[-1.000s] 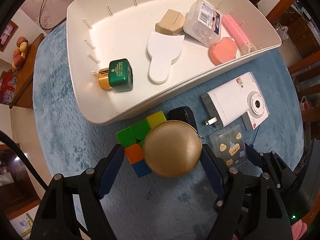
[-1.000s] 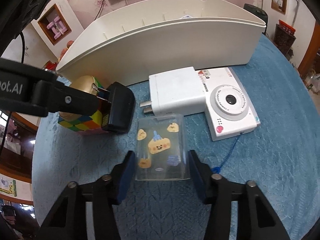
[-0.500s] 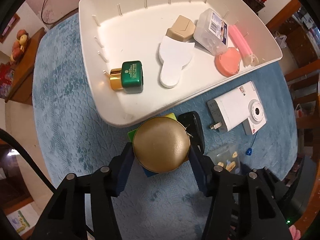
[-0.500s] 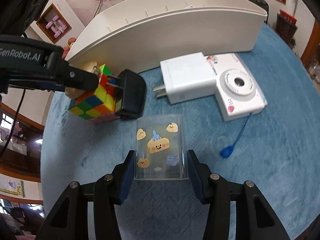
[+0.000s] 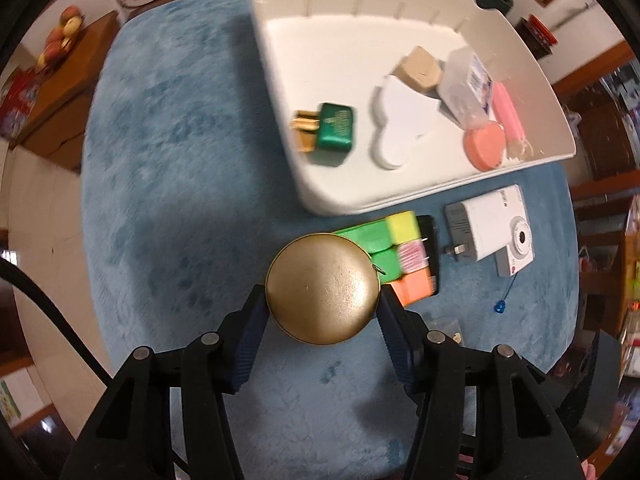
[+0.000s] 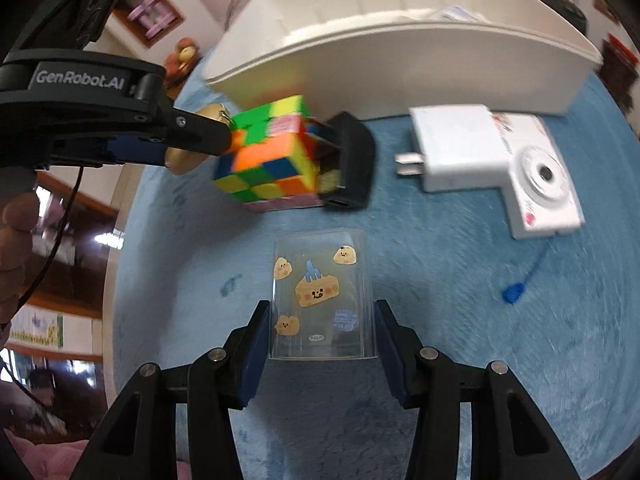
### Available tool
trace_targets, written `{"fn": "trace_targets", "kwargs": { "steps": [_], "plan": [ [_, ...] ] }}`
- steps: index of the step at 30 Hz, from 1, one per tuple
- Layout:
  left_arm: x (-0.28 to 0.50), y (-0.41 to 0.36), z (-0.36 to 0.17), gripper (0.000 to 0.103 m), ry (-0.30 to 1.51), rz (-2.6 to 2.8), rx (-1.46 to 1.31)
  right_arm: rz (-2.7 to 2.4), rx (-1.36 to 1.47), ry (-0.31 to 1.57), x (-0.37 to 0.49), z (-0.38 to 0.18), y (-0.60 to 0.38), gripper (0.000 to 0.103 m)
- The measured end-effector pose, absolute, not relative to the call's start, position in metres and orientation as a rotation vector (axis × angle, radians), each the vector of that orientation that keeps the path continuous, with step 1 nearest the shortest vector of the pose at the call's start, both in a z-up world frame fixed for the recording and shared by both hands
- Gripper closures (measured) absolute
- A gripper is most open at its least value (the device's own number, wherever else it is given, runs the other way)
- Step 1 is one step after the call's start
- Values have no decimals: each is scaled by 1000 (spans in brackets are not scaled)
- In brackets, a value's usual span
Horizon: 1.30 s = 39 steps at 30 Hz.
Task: Organize rigid objects
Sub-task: 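Carry the gold compact and clear sticker box into the white bin and release both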
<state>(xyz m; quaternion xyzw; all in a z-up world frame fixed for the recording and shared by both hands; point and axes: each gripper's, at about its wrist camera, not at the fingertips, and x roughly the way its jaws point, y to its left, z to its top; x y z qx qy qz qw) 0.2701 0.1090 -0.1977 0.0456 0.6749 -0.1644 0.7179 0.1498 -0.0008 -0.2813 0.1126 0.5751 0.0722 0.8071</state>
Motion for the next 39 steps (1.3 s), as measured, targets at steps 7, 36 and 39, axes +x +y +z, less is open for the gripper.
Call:
{"fn": "trace_targets", "kwargs": {
  "steps": [7,36,39],
  "plan": [
    [252,144,-183,45,1498,-269,21,276,173,1246,157,-267,29,53],
    [287,109,-74,44,1225,-188,20,528,-14,906,191,-129,-4,53],
    [296,99,-66,44,1198,-201,32,513,-9,880,199,-122,-13,53]
  ]
}}
